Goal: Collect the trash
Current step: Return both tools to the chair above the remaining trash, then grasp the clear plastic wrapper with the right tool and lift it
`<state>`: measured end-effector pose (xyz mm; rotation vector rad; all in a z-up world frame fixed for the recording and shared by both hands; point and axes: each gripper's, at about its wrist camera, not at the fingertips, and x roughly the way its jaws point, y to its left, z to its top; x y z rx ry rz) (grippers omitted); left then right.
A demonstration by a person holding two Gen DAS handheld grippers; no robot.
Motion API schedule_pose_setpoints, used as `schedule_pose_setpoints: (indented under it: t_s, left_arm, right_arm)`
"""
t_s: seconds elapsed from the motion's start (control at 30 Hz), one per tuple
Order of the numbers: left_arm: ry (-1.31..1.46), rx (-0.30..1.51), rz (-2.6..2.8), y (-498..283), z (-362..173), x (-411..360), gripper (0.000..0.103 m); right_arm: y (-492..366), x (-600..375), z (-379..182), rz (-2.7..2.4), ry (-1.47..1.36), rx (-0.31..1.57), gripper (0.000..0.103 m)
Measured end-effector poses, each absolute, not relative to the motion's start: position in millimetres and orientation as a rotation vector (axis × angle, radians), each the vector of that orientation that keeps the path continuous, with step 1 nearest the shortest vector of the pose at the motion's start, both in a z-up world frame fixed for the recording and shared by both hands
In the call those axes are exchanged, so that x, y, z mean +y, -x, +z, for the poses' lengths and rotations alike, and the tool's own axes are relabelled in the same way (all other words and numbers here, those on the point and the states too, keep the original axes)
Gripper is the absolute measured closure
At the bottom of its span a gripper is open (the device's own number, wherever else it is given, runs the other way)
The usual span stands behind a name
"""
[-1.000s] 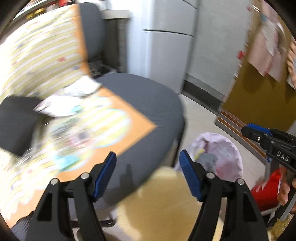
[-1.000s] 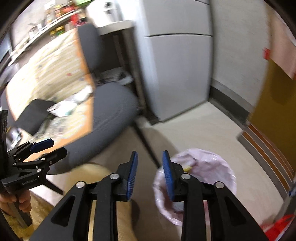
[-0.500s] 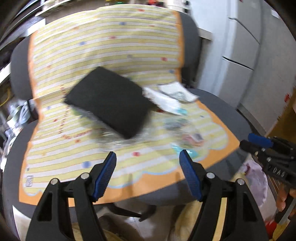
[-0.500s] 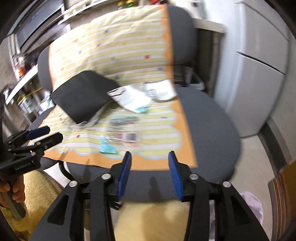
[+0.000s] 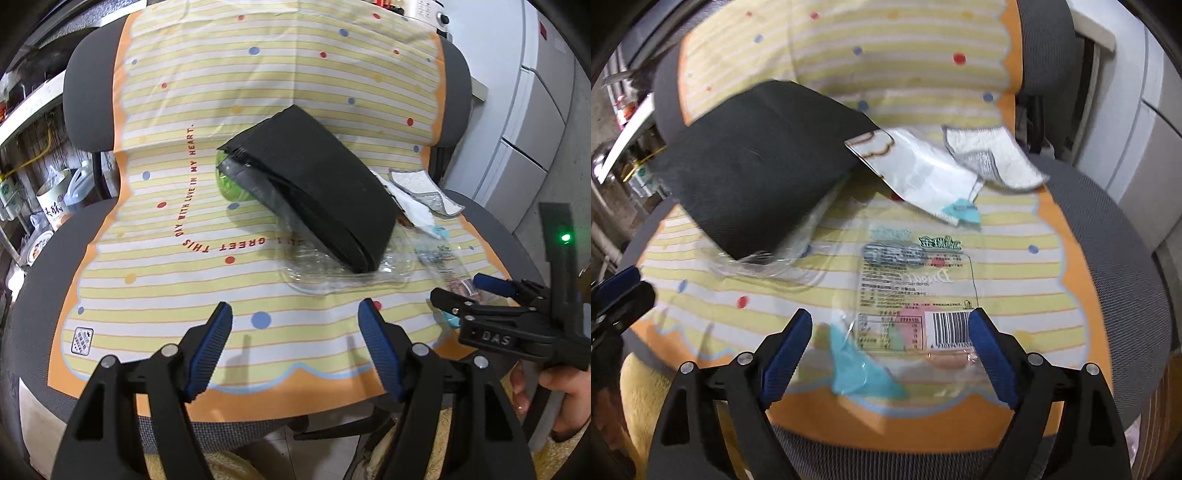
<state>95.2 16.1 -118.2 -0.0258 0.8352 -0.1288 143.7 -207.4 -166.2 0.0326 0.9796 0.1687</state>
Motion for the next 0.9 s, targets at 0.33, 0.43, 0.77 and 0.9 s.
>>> schedule_pose_setpoints:
  t_s: [0.33,0.43,0.77,0.9]
  left_arm:
    - [0.051,0.850,-0.142,-98.8,-122.7,21.3,0.034]
    - [0.055,0.852,-0.138,-98.9,-121.8,23.1,0.034]
    - [0.045,0.838,-0.107,-95.8,-117.0,29.4,0.034]
    - [0.040,0.827,-0.114,-95.3,-112.9,24.7,0.034]
  right_arm:
    - [-145.2,-207.0,-170.4,0.152,-0.033,0.971,0.023]
    - [-147.3,-210.6,-166.6,0.158,-0.050,0.980,0.037]
    - [-116.7,-224.1,-97.2,0.106,-0.043,0.800,0.093]
    - [-103.2,-246.8,-71.3,0.108,-0.102,0.767,0.096]
